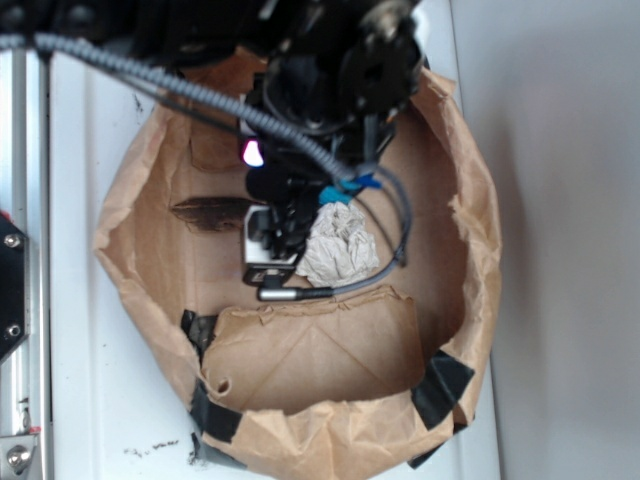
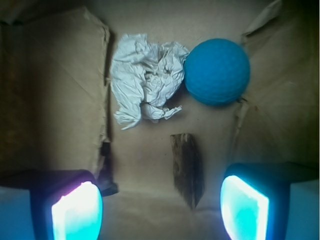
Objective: Grab the wood chip.
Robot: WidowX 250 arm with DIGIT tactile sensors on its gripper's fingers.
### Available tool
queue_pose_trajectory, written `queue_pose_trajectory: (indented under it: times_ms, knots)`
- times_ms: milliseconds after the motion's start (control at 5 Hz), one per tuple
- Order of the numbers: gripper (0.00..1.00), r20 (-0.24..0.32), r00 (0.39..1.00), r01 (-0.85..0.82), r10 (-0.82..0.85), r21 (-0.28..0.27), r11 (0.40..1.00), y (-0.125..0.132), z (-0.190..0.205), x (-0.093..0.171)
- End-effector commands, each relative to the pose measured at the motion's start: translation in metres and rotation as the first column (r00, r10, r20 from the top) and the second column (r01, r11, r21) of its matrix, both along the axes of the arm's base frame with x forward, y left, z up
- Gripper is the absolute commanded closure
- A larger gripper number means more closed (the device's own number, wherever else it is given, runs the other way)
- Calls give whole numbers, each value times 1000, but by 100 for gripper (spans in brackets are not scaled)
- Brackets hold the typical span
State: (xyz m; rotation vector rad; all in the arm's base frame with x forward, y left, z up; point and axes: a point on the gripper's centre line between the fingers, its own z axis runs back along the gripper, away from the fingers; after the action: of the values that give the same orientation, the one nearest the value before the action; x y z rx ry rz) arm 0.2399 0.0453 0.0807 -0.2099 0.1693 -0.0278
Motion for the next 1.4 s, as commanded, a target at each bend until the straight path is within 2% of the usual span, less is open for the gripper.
queue_pose_trajectory:
  times_ms: [0, 600, 800, 1000, 1200]
  knots:
    - [0, 69, 997, 23, -24, 8, 1000, -3, -14, -24]
    - [0, 69, 997, 23, -24, 8, 1000, -3, -14, -24]
    - [0, 177, 984, -8, -7, 85, 996, 7, -23, -4]
    - [0, 148, 989, 13, -20, 52, 999, 16, -30, 14]
    - [0, 87, 994, 69, -64, -45, 997, 19, -34, 25]
